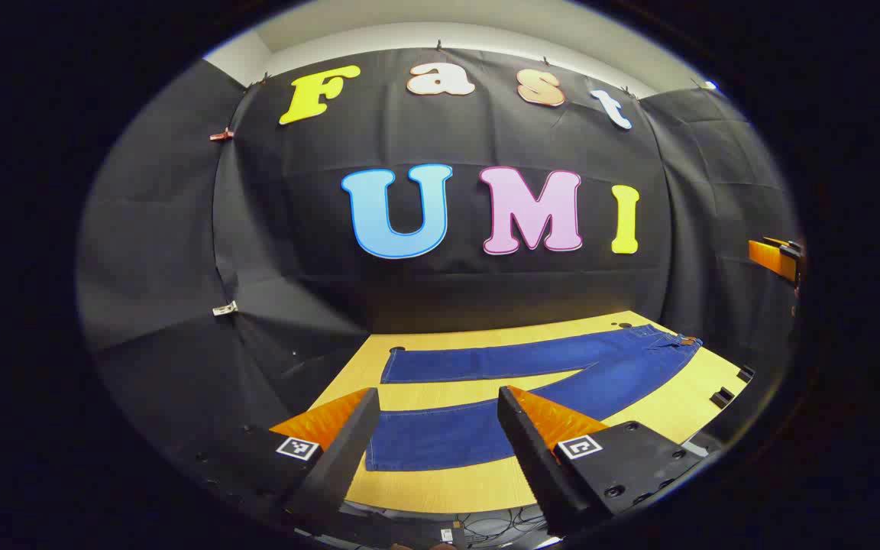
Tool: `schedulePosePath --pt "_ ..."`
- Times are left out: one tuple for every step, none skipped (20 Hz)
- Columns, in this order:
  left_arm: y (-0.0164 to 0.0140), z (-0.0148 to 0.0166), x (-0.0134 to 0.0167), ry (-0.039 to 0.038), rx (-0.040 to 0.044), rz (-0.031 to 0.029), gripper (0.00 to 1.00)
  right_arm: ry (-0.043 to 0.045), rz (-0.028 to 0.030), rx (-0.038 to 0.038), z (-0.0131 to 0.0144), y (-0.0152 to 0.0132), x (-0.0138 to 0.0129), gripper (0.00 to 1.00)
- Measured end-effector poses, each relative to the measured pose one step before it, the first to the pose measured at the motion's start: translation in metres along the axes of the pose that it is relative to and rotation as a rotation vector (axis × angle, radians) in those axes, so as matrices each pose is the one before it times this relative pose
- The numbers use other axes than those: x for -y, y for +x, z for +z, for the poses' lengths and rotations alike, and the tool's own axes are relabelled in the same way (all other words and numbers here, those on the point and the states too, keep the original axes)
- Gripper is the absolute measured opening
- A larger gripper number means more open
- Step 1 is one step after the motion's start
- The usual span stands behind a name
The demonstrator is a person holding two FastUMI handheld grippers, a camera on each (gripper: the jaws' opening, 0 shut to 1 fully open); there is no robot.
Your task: Grasp the waist and the cuffs of the jeans and fold them to make the two legs overlap; first hold the waist and fold one-third of the jeans toward the cuffs, then hold the cuffs and fold the remaining one-third in the same direction to finish folding.
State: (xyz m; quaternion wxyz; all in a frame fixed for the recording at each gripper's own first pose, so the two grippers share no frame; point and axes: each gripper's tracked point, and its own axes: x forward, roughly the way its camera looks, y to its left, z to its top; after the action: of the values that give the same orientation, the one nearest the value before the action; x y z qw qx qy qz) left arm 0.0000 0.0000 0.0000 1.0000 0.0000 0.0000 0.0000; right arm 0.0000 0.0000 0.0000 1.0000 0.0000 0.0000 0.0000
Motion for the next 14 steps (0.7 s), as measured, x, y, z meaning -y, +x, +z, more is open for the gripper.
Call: schedulePosePath --pt "0.00134 -0.00092 -0.00309 -0.00555 -0.00509 0.00559 0.98 -0.00026 -0.00058 -0.00356 -0.00153 0.00037 0.00006 0.94" --pt "0.00114 0.00049 -0.00278 -0.00538 -0.00154 0.0048 0.98 -0.00097 0.0002 -0.00447 -0.0013 0.0007 -0.00087 0.93" --pt "0.00026 -0.00047 -0.00176 -0.00464 -0.00044 0.00069 0.98 -0.00096 0.0015 -0.00359 -0.00054 0.00085 -0.00139 0.96" --pt "0.00123 0.00167 -0.00041 -0.00158 0.00278 -0.00005 0.98 -0.00186 0.00418 -0.00145 -0.00018 0.00044 -0.00204 0.96" --pt "0.0002 -0.00035 -0.00119 0.00274 0.00033 -0.00106 0.98 -0.00202 0.00301 -0.00037 0.00041 0.00023 -0.00113 0.96" --pt "0.00038 0.00063 -0.00066 0.00808 -0.00109 0.00089 0.98 -0.00143 0.00425 -0.00028 -0.0006 0.00121 -0.00158 0.96" --pt "-0.00019 -0.00059 -0.00066 0.00711 0.00167 -0.00223 0.98 -0.00116 0.00429 0.00081 0.00009 0.00135 -0.00209 0.96" --pt "-0.0007 0.00123 0.0 0.00354 0.00192 -0.00155 0.98 -0.00037 0.00396 0.00008 -0.0001 0.00202 -0.00139 0.96" --pt "-0.00022 -0.00099 0.00011 0.00077 0.0006 -0.00129 0.98 0.00015 0.00363 -0.00004 0.00064 0.00161 -0.00155 0.96" --pt "-0.00044 0.00052 -0.00077 -0.00055 0.00005 0.00006 0.98 0.00015 0.0024 0.00032 -0.00012 0.00049 -0.00129 0.96" --pt "-0.0004 -0.00026 -0.00103 -0.00186 0.00034 0.00348 0.98 0.00027 0.00231 0.00089 0.00053 0.00059 -0.00092 0.96" --pt "0.00025 0.00113 -0.00056 -0.00328 0.00153 0.00169 0.98 -0.00071 0.00108 0.00074 -0.0011 0.00159 -0.00015 0.96" --pt "0.00053 -0.00105 -0.00156 -0.002 -0.00061 0.001 0.98 -0.0019 0.00144 0.00107 0.00018 0.00064 -0.00003 0.96" --pt "0.00022 0.00019 -0.00246 0.00842 0.00066 0.00217 0.98 -0.00446 0.00165 -0.00022 -0.00104 0.00009 0.00057 0.96"
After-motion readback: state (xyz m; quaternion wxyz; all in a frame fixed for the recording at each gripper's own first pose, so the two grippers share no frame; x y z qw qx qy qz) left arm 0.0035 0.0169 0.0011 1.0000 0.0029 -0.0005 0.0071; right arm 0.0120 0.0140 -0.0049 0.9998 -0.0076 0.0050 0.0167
